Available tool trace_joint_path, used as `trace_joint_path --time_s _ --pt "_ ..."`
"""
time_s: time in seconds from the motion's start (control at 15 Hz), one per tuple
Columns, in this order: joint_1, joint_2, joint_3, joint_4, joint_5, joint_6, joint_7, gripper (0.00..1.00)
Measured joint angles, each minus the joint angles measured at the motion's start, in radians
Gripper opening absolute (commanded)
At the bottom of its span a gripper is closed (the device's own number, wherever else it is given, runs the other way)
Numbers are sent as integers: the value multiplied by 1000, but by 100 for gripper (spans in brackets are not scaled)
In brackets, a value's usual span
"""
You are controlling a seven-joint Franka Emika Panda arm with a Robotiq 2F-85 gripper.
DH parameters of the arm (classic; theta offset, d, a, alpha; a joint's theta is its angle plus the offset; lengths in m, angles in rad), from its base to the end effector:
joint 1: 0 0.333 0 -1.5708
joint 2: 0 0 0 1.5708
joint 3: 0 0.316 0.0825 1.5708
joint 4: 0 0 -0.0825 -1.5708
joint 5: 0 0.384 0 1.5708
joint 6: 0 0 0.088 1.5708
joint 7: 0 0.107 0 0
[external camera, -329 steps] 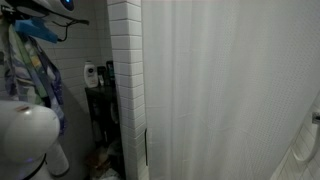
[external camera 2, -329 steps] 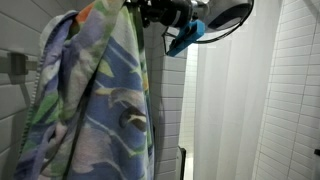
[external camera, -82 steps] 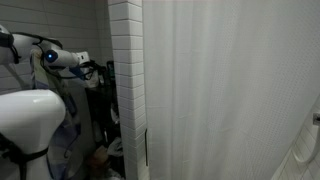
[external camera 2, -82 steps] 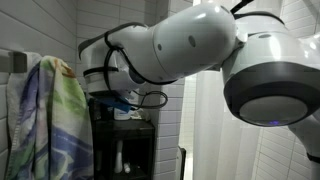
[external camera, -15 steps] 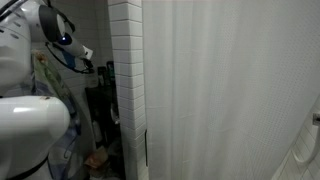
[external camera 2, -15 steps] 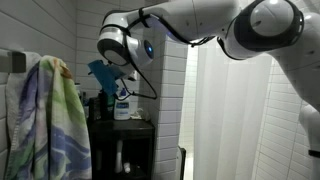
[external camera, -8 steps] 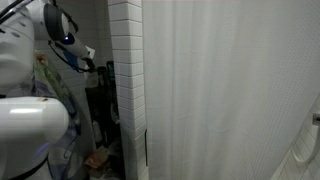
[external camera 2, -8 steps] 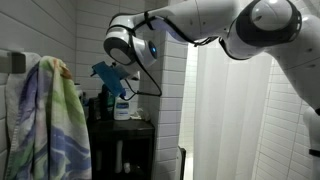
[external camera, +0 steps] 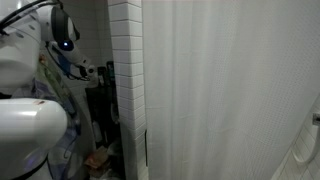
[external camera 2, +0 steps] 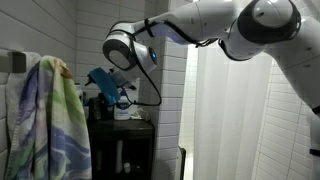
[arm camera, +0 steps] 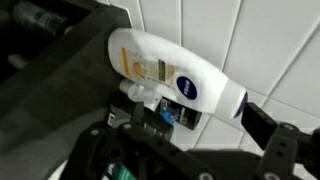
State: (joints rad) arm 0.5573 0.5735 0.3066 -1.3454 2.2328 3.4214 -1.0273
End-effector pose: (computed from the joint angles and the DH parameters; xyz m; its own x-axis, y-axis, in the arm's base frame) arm 0.5393 0.4237 0.4062 0.6964 -0.6763 0.2402 -0.2099 -0.5119 -0.8330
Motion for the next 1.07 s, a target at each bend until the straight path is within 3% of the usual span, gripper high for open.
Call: trace_joint_path --time_s 0.27,0.47,0.8,1.07 --pt "-103 0 143 -44 47 -6 0 100" --pt "-135 0 190 -42 51 -8 15 100" --pt "-119 4 193 -13 53 -14 94 100" --pt "-62 23 155 49 51 -25 161 100"
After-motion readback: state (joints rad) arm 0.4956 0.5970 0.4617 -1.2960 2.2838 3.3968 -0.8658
